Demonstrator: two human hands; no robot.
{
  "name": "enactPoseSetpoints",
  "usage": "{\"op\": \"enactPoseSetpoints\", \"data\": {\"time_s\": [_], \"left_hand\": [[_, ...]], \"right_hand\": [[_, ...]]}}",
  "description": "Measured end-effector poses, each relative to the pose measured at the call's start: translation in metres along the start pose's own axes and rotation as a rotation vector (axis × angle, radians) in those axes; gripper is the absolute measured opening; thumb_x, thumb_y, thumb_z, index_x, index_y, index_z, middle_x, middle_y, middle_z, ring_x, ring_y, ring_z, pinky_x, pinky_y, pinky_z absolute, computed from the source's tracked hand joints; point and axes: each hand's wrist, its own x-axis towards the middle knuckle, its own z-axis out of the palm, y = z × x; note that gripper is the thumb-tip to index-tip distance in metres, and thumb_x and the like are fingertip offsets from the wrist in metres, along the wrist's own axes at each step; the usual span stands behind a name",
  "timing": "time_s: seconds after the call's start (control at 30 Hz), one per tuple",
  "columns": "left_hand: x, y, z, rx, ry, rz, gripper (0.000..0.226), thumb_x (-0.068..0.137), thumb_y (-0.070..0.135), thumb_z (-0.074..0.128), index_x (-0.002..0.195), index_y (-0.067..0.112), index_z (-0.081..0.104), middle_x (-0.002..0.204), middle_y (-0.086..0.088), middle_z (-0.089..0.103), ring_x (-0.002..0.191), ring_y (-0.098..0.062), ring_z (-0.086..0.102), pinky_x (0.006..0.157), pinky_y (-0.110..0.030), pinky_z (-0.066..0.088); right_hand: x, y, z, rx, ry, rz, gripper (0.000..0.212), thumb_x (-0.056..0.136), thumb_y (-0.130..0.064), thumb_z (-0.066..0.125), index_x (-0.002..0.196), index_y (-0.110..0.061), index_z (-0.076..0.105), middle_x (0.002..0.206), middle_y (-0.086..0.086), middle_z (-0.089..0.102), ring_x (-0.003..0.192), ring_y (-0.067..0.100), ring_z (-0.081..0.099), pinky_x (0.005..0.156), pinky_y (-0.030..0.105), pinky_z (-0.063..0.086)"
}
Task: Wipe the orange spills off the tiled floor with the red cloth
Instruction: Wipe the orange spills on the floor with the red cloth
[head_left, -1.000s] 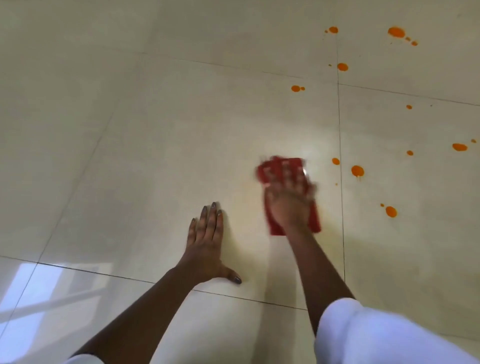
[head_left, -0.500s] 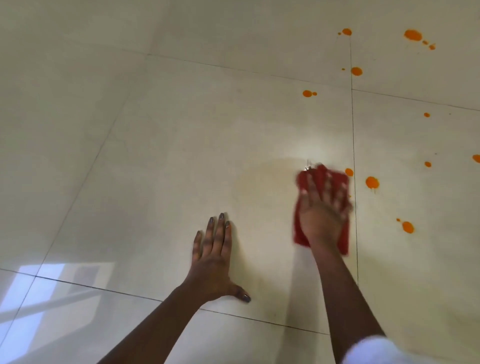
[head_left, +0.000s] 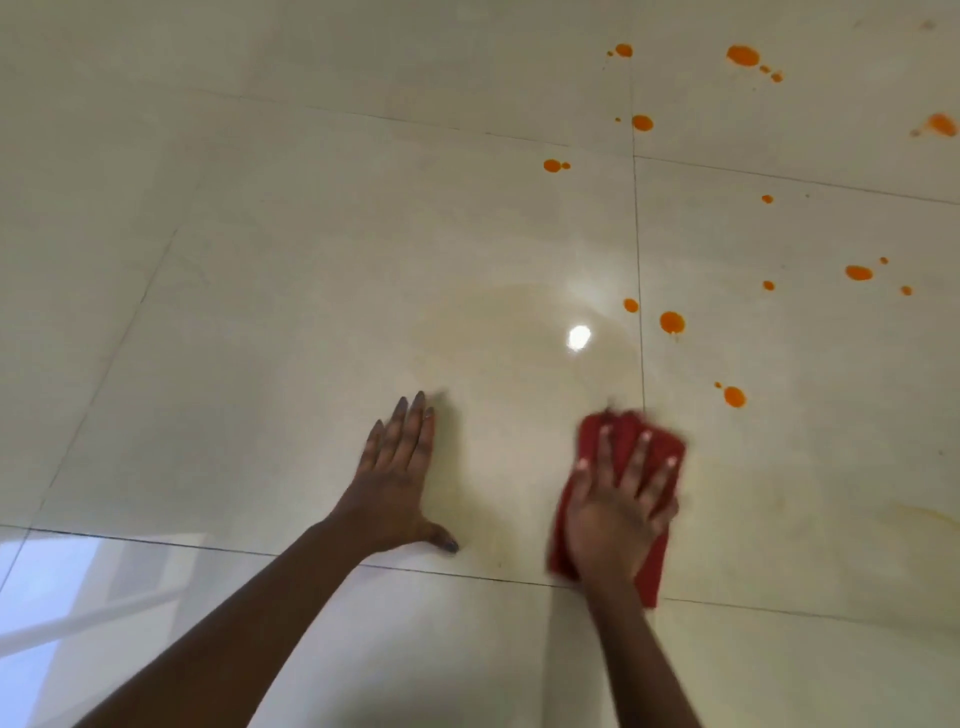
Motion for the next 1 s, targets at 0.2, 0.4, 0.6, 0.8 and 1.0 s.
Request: {"op": "enactPoseSetpoints", "data": {"time_s": [0.2,0.4,0.6,0.8,1.0], "left_hand": [[0.003,0.038,0.02,0.109,-0.004,0.174,0.136,0.047,0.089,0.033,0.136,0.008,-0.028,0.142,-0.007,-0.039,0.133,-0.019,-0.037,0.107,-0.03,-0.024],[0.0,0.052,0.013,0.211,-0.049,0.087,0.132,0.057,0.086,0.038,0.143,0.0,-0.013,0.146,-0.012,-0.029,0.139,-0.03,-0.021,0.115,-0.046,-0.003],[-0.009,0.085,0.003,0.208,-0.179,0.038,0.098,0.088,0.063,0.04,0.145,0.005,-0.015,0.153,-0.01,-0.024,0.141,-0.022,-0.02,0.114,-0.039,-0.005],[-0.011,0.121,-0.023,0.14,-0.117,0.071,0.088,0.093,0.056,0.036,0.146,0.006,-0.013,0.156,-0.009,-0.015,0.143,-0.022,-0.014,0.115,-0.037,0.0],[0.021,0.154,-0.037,0.123,-0.184,0.07,0.09,0.092,0.056,0.039,0.146,0.005,-0.012,0.154,-0.013,-0.018,0.143,-0.027,-0.014,0.115,-0.041,0.001]], "right_hand": [[0.027,-0.014,0.004,-0.121,-0.096,-0.491,0.051,0.094,-0.045,0.021,0.144,-0.04,0.02,0.156,0.003,0.017,0.143,0.034,0.011,0.11,0.062,0.012],[-0.025,0.07,-0.012,0.035,-0.012,0.052,0.052,0.09,-0.039,0.033,0.14,-0.03,0.04,0.15,0.011,0.031,0.137,0.042,0.025,0.102,0.064,0.024],[0.004,0.074,-0.017,-0.065,-0.103,-0.423,0.048,0.094,-0.044,0.03,0.142,-0.04,0.029,0.154,0.0,0.019,0.142,0.033,0.017,0.109,0.058,0.019],[-0.022,0.096,-0.04,0.026,-0.308,-0.109,0.058,0.089,-0.057,0.005,0.142,-0.043,-0.013,0.152,0.0,-0.025,0.14,0.033,-0.021,0.11,0.056,-0.006],[0.018,0.109,-0.051,0.002,-0.403,-0.215,0.058,0.091,-0.056,0.012,0.145,-0.044,-0.004,0.155,-0.001,-0.02,0.14,0.029,-0.024,0.112,0.051,-0.006]]}}
